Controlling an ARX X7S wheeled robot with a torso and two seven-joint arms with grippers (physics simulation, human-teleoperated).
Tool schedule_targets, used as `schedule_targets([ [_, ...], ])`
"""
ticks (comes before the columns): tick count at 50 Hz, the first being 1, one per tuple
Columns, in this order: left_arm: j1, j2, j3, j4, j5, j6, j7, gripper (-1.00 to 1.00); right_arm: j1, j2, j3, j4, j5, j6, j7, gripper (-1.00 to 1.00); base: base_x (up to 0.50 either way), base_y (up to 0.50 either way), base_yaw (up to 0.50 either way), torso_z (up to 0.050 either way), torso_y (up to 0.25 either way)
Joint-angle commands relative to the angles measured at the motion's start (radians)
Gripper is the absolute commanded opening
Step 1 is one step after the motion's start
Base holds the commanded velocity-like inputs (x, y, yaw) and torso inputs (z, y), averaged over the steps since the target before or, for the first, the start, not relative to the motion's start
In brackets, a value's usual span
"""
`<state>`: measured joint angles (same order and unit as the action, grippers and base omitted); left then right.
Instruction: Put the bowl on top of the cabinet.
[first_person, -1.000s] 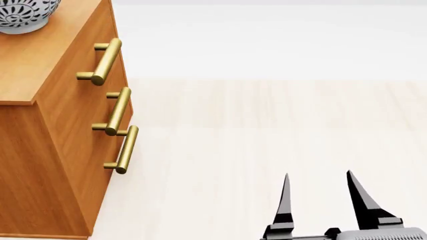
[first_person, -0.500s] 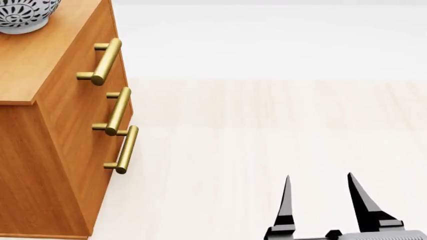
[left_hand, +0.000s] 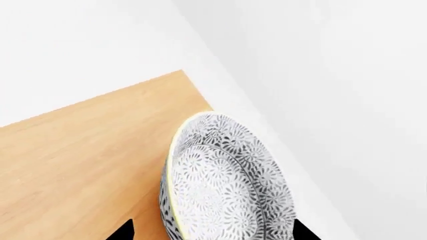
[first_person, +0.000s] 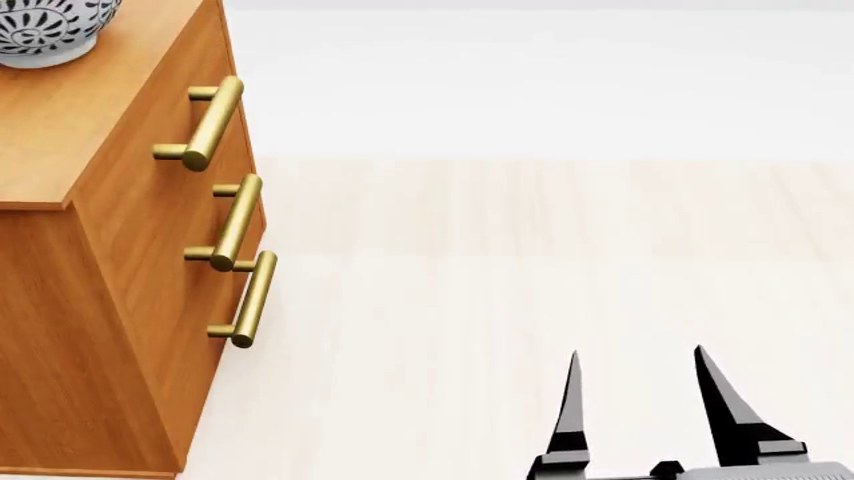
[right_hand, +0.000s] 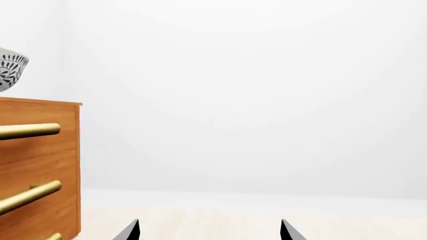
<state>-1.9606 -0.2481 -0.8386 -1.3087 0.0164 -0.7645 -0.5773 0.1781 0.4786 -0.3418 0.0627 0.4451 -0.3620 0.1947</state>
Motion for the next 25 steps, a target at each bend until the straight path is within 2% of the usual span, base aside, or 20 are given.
schedule_targets([
  [1, -0.07, 0.02, 0.065, 0.0, 0.008, 0.004, 0.002, 1.0, -0.002, 0.002, -0.002, -0.007, -0.002, 0.002, 0.002, 1.0, 0.0, 0.0, 0.0, 0.0, 0.0],
  [11, -0.14, 0.044, 0.15, 0.001, 0.024, 0.016, 0.01, 1.0, -0.006, 0.001, -0.001, -0.008, -0.001, -0.005, 0.002, 1.0, 0.0, 0.0, 0.0, 0.0, 0.0],
  [15, -0.168, 0.071, 0.224, 0.001, 0.06, 0.023, 0.03, 1.0, -0.008, 0.002, -0.002, -0.014, -0.002, -0.004, 0.003, 1.0, 0.0, 0.0, 0.0, 0.0, 0.0],
  [20, -0.177, 0.084, 0.248, 0.001, 0.049, 0.021, 0.034, 1.0, -0.012, 0.001, 0.0, -0.006, -0.002, -0.011, 0.002, 1.0, 0.0, 0.0, 0.0, 0.0, 0.0],
  [25, -0.197, 0.115, 0.325, 0.002, 0.084, 0.029, 0.058, 1.0, -0.015, 0.0, 0.001, -0.003, -0.001, -0.019, 0.0, 1.0, 0.0, 0.0, 0.0, 0.0, 0.0],
])
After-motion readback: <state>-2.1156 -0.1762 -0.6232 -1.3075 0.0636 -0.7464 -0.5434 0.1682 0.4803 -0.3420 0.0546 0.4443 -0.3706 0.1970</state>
